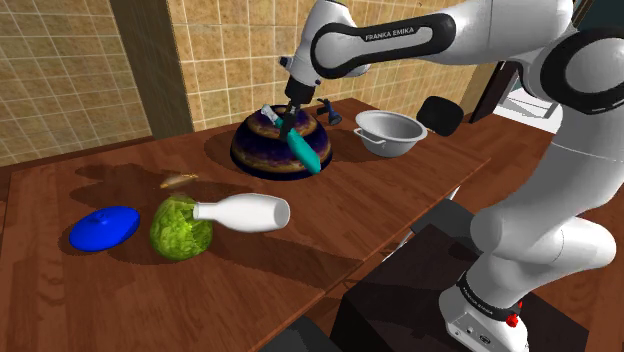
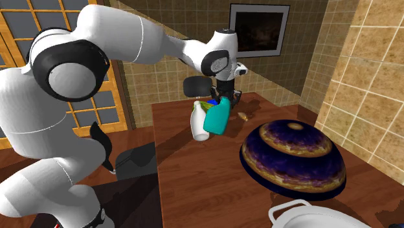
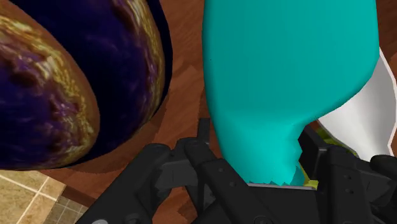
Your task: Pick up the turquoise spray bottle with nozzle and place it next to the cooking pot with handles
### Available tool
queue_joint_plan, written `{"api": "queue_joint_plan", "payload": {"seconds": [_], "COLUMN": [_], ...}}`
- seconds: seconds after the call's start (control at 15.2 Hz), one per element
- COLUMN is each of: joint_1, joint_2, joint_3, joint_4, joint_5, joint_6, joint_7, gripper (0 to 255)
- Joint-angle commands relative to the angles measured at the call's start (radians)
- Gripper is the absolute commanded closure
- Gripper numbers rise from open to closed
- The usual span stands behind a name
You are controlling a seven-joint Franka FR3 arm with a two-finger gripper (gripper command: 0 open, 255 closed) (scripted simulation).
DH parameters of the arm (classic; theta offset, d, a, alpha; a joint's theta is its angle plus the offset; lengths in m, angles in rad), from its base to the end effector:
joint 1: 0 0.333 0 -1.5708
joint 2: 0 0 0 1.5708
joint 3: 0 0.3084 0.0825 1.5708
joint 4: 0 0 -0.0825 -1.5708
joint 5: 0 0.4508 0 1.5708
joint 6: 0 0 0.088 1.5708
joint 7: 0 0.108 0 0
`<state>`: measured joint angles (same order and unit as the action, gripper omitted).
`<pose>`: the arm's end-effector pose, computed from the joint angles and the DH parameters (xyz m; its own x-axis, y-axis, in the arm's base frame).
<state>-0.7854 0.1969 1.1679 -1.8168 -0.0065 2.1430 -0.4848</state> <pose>0.6351 0.2205 0.4831 0.6420 0.7075 0.2954 0.7484 -0.6620 -0.0410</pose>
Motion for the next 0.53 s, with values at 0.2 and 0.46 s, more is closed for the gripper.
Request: {"api": "queue_joint_plan", "payload": {"seconds": [0.2, 0.46], "joint_1": [-0.223, -0.159], "joint_2": [-0.342, -0.490], "joint_3": [0.006, -0.180], "joint_4": [-0.154, -0.250], "joint_5": [0.414, 0.554], "joint_6": [-0.049, -0.112], "joint_7": [-0.352, -0.526], "gripper": [255, 255]}}
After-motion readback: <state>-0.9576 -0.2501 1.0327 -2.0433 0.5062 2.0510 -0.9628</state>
